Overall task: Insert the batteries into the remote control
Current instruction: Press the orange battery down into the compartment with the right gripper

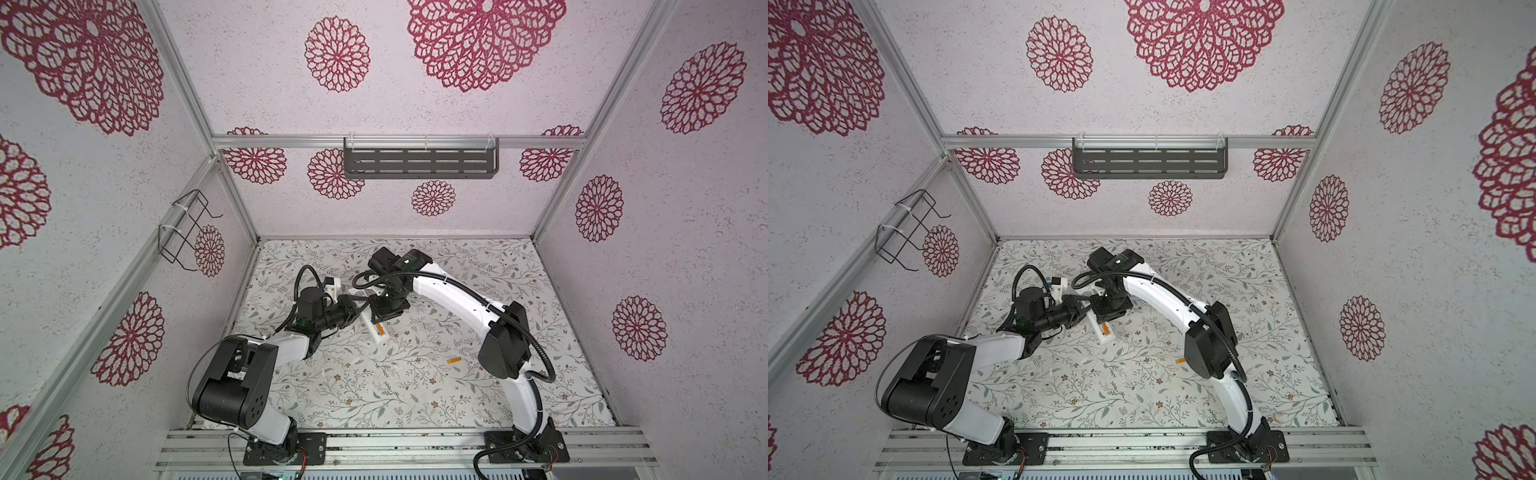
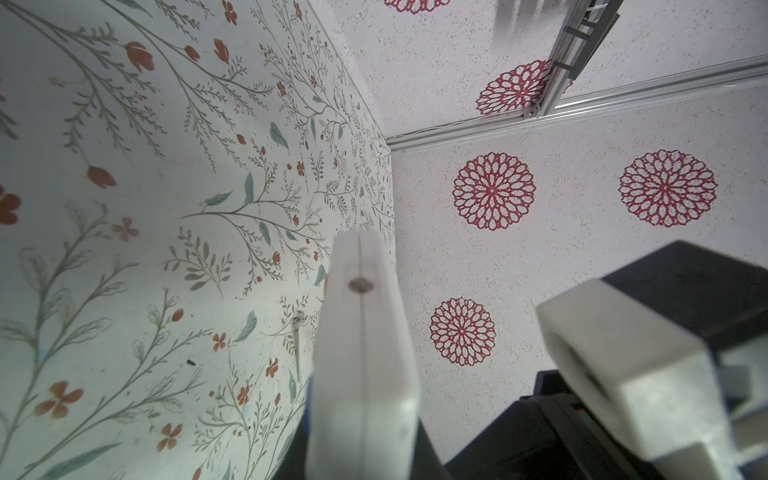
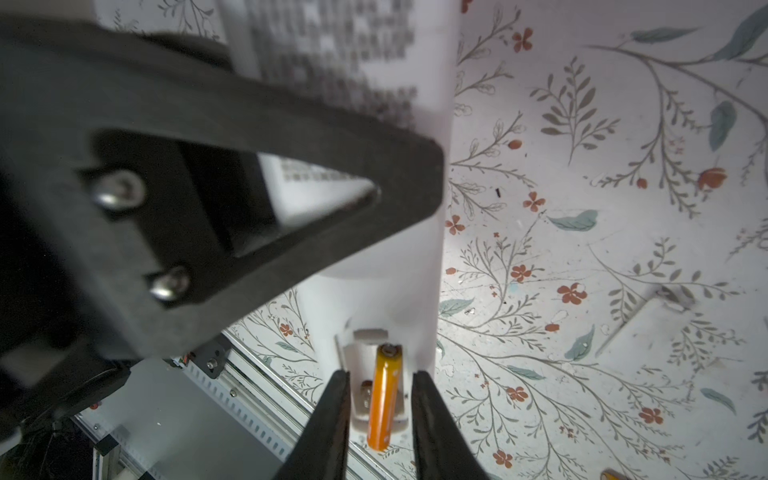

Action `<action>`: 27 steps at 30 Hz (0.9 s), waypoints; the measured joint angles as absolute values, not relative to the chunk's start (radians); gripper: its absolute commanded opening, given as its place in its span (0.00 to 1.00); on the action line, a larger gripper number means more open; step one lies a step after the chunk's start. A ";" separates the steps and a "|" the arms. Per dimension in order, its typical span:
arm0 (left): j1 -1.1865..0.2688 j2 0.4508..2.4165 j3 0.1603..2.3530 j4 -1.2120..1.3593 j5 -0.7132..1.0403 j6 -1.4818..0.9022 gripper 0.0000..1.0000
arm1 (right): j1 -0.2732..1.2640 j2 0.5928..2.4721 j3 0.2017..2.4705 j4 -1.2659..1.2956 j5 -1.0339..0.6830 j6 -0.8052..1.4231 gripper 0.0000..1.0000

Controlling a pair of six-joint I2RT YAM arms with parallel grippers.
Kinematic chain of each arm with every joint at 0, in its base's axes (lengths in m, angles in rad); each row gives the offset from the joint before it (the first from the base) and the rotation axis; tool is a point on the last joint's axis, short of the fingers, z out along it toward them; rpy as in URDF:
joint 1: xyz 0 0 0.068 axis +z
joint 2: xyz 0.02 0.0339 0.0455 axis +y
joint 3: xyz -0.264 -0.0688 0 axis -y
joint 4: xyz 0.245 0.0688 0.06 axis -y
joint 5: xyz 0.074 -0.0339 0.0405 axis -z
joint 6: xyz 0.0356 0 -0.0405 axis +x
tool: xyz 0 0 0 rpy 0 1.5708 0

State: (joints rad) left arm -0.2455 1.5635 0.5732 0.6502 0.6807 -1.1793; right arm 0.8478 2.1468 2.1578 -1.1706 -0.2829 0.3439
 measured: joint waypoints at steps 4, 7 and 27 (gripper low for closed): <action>-0.246 1.563 0.573 0.653 0.691 -1.179 0.00 | 0.848 2.146 2.218 -1.174 -0.285 0.346 0.30; -0.246 1.563 0.573 0.653 0.702 -1.180 0.00 | 0.848 2.138 2.227 -1.177 -0.289 0.341 0.30; -0.220 1.474 0.610 0.533 0.852 -1.179 0.00 | 0.928 1.718 1.854 -0.978 -0.287 -0.101 0.36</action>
State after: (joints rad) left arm -0.2199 1.4742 0.6098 0.5331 0.8520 -1.1790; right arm 0.9276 1.7184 1.8538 -0.9775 -0.2867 -0.1013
